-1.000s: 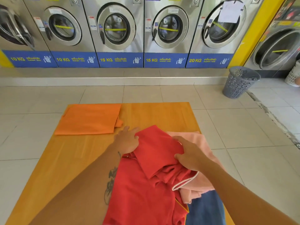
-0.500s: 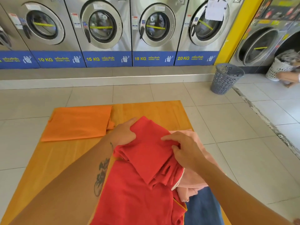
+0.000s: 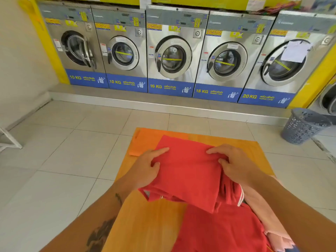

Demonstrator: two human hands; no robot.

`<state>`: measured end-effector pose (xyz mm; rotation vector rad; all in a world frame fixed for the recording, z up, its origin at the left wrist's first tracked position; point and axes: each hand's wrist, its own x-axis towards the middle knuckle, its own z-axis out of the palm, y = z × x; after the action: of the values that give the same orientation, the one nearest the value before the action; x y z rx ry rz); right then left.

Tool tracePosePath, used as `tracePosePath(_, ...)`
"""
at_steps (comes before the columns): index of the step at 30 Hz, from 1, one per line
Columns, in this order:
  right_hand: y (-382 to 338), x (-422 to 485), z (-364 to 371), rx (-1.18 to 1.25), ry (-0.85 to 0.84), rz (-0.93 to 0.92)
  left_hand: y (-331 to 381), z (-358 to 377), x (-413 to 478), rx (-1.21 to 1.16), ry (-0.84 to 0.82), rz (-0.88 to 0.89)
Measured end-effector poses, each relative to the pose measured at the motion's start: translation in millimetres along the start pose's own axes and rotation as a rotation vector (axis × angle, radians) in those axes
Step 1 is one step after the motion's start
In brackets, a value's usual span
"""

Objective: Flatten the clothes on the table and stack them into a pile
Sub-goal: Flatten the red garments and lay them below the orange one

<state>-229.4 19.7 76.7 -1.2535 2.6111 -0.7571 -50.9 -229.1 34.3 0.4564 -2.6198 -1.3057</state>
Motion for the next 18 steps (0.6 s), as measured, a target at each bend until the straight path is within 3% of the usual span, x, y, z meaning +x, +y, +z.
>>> tracePosePath(7,-59.7,39.3,87.6,-0.051,-0.240,-0.037,-75.4,-29.0,-56.7,0.059,0.090,-0.209)
tracePosePath(12,-74.6,48.6,121.1,-0.261,-0.359,0.151,-103.3,-27.3,-57.4,0.108,0.135,-0.252)
tracePosePath(14,-82.1,35.5,131.3,-0.398,-0.425,0.219,-111.8,-23.7,-57.8,0.170,0.098,-0.348)
tracePosePath(18,-91.5,-2.8,163.1,-0.317,-0.480,0.185,-118.8,-9.7,-63.6,0.436,-0.082,-0.416)
